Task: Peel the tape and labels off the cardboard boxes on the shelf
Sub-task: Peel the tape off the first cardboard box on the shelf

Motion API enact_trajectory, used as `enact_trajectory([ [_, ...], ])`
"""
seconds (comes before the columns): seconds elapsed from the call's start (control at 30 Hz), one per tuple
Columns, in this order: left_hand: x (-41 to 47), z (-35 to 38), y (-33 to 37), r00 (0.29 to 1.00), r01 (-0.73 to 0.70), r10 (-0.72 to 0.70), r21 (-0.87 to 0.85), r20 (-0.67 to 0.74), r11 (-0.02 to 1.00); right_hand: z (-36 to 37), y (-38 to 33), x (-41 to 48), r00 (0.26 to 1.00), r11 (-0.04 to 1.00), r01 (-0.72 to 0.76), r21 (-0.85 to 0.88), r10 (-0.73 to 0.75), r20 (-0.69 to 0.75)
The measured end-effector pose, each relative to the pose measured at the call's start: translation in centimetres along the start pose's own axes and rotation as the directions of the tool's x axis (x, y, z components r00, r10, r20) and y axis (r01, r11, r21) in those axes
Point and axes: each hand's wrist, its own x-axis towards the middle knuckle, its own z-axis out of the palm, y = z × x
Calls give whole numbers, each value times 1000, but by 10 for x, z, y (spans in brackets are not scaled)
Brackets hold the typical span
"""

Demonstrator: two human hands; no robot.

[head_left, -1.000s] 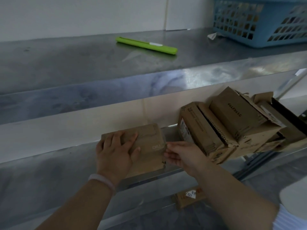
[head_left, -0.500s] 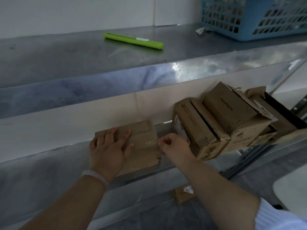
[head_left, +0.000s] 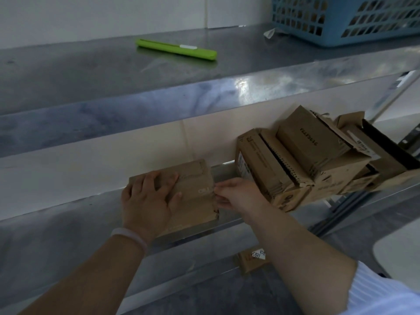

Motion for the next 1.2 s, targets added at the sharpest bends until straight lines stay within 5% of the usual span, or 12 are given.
enact_trajectory([
  [0.5,0,-1,1,1000,3,-3,-27,22,1000,-1,-27,13,966,908,-87,-410,177,187],
  [0.8,0,-2,-2,996,30,-27,-34,87,999,-6,-21,7,939,977,-185,-108,208,273],
  [0.97,2,2,3,999,17,-16,-15,36,1000,-5,-7,6,966,980,-182,85,163,199],
  [1.13,3,-8,3,993,30,-24,-46,119,998,3,-10,9,998,976,29,-217,-41,-49],
  [1.2,3,-11,0,993,52,-38,-134,110,990,5,-7,15,957,836,187,-516,-273,-97],
])
